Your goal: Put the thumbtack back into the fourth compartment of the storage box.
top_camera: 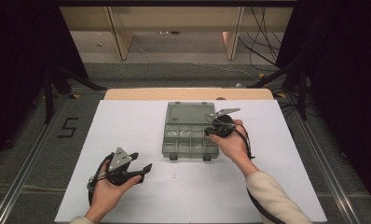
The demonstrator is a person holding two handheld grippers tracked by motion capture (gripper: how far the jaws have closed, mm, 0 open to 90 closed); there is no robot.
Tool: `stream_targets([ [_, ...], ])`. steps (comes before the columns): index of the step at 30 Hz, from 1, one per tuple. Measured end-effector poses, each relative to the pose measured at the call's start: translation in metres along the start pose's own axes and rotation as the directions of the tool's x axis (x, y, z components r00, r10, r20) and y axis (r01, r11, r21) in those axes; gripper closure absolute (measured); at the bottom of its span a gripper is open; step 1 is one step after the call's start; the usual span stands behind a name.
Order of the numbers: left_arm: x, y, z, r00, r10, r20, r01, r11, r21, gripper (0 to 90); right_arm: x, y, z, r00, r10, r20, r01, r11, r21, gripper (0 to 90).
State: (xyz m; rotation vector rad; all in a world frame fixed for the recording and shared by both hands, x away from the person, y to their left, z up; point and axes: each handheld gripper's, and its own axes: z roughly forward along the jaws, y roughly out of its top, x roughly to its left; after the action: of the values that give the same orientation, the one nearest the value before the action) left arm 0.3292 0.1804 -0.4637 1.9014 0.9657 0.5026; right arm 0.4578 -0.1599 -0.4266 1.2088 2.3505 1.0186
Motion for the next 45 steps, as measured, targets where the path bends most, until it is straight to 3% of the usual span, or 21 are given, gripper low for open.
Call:
stream_targets([
  [1,0.0,0.0,0.0,1.0,-0.002,0.0,0.002,1.0,0.001,31.7,0.0,0.0,0.0,0.9998,0.021,0.001,-0.021,1.0,0.005,83.4],
  [5,0.0,0.0,0.0,1.0,0.0,0.0,0.0,1.0,0.001,31.7,-0.001,0.001,0.002,0.9996,0.028,0.007,-0.028,0.999,0.021,83.4],
  [6,0.0,0.0,0.0,1.0,0.0,0.0,0.0,1.0,0.001,31.7,-0.003,0.0,0.004,0.9999,0.006,0.015,-0.007,1.0,0.013,83.4],
  [10,0.0,0.0,0.0,0.9999,-0.014,-0.001,0.014,0.9999,0.001,31.7,-0.003,0.001,0.003,0.9996,0.026,0.009,-0.026,0.999,0.027,83.4],
  [13,0.0,0.0,0.0,1.0,0.005,0.001,-0.005,1.0,0.006,31.7,-0.003,0.002,0.006,0.999,0.039,0.023,-0.039,0.999,0.0,83.3],
  [14,0.0,0.0,0.0,1.0,0.005,0.0,-0.005,1.0,0.006,31.7,-0.006,0.002,0.006,0.9997,0.014,0.021,-0.014,1.0,0.008,83.3],
  [17,0.0,0.0,0.0,1.0,0.004,0.0,-0.004,1.0,0.005,31.7,-0.005,0.002,0.007,0.9989,0.038,0.026,-0.039,0.999,0.018,83.3],
  [19,0.0,0.0,0.0,1.0,0.004,0.0,-0.004,1.0,0.006,31.7,-0.007,0.001,0.009,0.9992,0.019,0.036,-0.019,1.0,-0.006,83.3],
  [20,0.0,0.0,0.0,1.0,0.004,0.0,-0.004,1.0,0.006,31.7,-0.008,0.002,0.008,0.9996,0.01,0.027,-0.011,1.0,0.013,83.3],
  [22,0.0,0.0,-0.001,1.0,0.005,0.0,-0.005,1.0,0.007,31.8,-0.007,0.002,0.008,0.9989,0.037,0.028,-0.038,0.999,0.028,83.3],
  [29,0.0,0.0,-0.001,1.0,0.004,0.0,-0.004,1.0,0.006,31.7,-0.009,0.001,0.011,0.9993,0.007,0.038,-0.007,1.0,0.018,83.3],
  [37,0.0,0.0,-0.001,1.0,0.004,0.001,-0.004,1.0,0.006,31.8,-0.008,0.0,0.013,0.9988,0.01,0.048,-0.011,1.0,0.017,83.3],
  [38,0.0,0.0,-0.001,1.0,0.004,0.0,-0.004,1.0,0.006,31.8,-0.009,-0.001,0.014,0.9988,-0.012,0.047,0.012,1.0,0.016,83.2],
  [39,0.0,0.0,-0.001,1.0,0.004,0.0,-0.004,1.0,0.006,31.8,-0.008,-0.001,0.014,0.9989,0.004,0.046,-0.005,1.0,0.02,83.3],
  [45,0.0,0.0,-0.001,1.0,0.005,0.001,-0.005,1.0,0.007,31.8,-0.01,-0.001,0.015,0.9989,-0.01,0.046,0.009,1.0,0.029,83.1],
])
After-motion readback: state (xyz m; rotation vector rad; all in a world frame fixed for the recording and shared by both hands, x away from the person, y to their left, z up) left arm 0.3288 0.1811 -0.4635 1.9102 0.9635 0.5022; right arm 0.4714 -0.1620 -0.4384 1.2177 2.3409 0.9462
